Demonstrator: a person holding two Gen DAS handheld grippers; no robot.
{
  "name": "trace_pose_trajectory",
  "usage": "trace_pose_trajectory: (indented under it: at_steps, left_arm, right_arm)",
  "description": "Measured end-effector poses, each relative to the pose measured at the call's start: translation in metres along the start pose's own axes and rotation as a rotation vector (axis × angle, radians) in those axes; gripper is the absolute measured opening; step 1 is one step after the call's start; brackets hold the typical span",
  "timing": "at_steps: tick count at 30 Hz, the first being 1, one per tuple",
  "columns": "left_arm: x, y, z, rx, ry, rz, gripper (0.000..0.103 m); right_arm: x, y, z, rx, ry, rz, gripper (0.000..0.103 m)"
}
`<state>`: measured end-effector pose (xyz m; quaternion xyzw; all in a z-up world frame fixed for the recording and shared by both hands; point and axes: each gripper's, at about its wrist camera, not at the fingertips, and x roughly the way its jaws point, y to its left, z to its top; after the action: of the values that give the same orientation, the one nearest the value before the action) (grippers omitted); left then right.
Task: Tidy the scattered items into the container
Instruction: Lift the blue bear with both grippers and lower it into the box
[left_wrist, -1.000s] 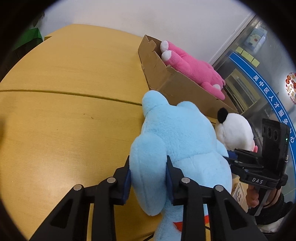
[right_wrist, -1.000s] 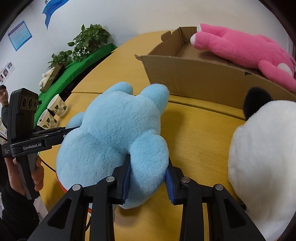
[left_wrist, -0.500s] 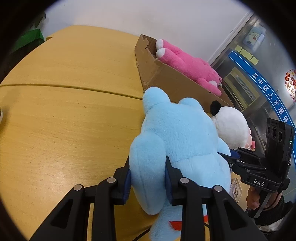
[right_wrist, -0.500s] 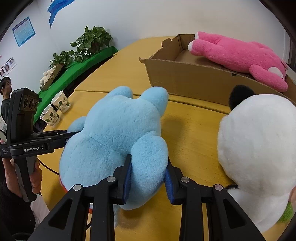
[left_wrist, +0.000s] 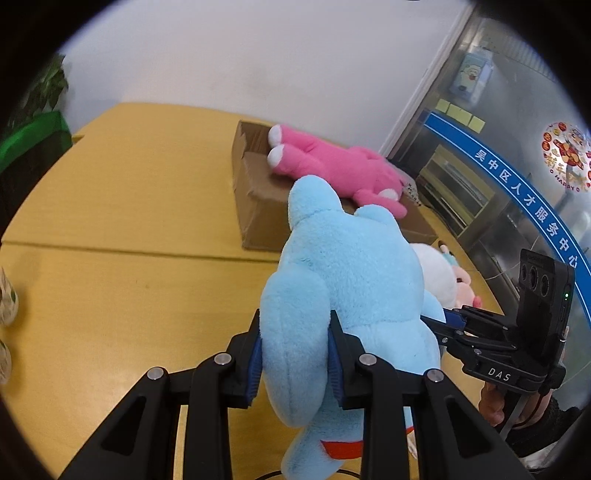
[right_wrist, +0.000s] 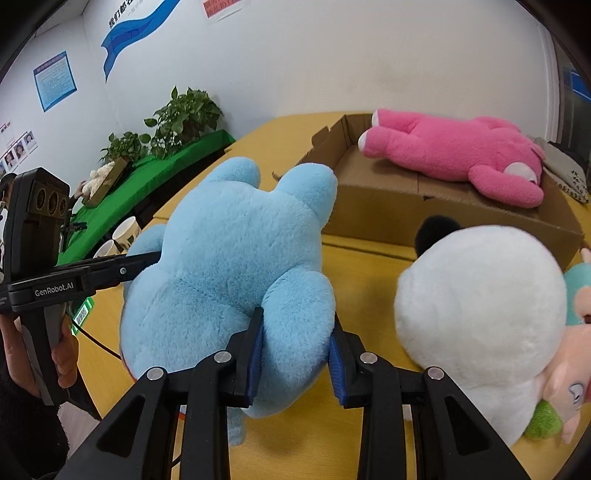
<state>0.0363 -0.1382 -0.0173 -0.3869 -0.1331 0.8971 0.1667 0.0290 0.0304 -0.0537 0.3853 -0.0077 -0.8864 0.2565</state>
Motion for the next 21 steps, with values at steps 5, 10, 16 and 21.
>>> trace_pose_trajectory:
  at_steps: [5,10,16,21]
  left_arm:
    - [-0.006,-0.019,0.042,0.068,-0.077,-0.014,0.027]
    - [-0.001,-0.03,0.111,0.139,-0.186,-0.036,0.027]
    - [0.057,-0.041,0.192,0.188,-0.186,-0.027,0.027]
    - [0.139,-0.031,0.217,0.16,-0.058,-0.007,0.027]
  right_arm:
    - [-0.023,-0.008,0.028,-0.011,-0.108,-0.024,0.033]
    - [-0.034,-0.025,0.086,-0.048,-0.199,-0.053,0.033]
    - [-0.015,-0.073,0.167,-0.032,-0.225,-0.115,0.033]
    - [0.057,-0.124,0.199,0.008,-0.06,-0.141,0.032]
